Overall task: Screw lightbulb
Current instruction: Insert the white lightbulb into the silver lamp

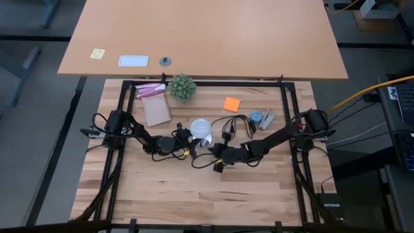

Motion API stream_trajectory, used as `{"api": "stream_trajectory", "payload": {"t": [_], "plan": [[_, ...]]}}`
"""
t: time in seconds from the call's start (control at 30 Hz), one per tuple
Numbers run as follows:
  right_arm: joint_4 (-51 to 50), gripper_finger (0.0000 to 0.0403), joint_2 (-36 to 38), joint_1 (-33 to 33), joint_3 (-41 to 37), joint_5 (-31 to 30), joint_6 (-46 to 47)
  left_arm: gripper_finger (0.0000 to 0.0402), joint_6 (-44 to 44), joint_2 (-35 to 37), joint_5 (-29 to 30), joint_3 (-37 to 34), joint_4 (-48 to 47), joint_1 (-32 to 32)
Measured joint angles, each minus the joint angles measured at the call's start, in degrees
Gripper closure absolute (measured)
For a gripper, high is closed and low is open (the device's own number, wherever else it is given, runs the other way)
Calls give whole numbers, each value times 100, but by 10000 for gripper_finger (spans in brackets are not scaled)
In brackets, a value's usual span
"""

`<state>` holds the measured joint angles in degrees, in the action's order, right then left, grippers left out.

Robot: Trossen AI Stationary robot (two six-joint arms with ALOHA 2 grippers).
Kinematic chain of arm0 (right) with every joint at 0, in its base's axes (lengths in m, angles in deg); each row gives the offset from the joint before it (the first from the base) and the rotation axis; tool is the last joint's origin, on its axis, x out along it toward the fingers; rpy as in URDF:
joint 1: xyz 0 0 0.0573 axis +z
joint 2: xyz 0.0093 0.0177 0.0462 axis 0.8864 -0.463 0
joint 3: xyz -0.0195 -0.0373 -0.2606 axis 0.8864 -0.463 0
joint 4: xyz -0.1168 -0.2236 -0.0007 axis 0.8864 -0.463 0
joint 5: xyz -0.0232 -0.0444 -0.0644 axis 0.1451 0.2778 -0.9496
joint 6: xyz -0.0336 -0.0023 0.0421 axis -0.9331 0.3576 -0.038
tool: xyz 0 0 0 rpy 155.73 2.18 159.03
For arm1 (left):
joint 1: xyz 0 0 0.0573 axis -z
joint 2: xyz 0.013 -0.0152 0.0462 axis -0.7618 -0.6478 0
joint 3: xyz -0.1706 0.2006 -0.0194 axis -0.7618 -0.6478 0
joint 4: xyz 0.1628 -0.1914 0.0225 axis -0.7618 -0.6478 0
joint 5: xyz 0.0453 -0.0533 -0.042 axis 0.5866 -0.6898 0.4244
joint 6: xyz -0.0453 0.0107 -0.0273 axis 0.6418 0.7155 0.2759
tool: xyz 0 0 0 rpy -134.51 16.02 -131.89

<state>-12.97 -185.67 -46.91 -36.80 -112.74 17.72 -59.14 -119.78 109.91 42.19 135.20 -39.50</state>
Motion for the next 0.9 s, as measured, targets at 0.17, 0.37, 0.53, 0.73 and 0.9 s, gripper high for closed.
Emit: {"api": "stream_trajectory", "payload": {"t": [0.17,0.37,0.53,0.73,0.9], "plan": [[612,395,-300,-17,1,709,4,249,0,0,0,0,2,-2],[805,395,-614,-125,-1,629,-30,249,0,0,0,0,8,-2],[779,395,-764,-364,-1,625,-31,249,15,0,2,0,11,3],[551,395,-764,-573,5,705,-34,249,83,0,31,0,11,26],[500,395,-764,-553,3,249,-38,249,141,0,105,1,11,96]]}}
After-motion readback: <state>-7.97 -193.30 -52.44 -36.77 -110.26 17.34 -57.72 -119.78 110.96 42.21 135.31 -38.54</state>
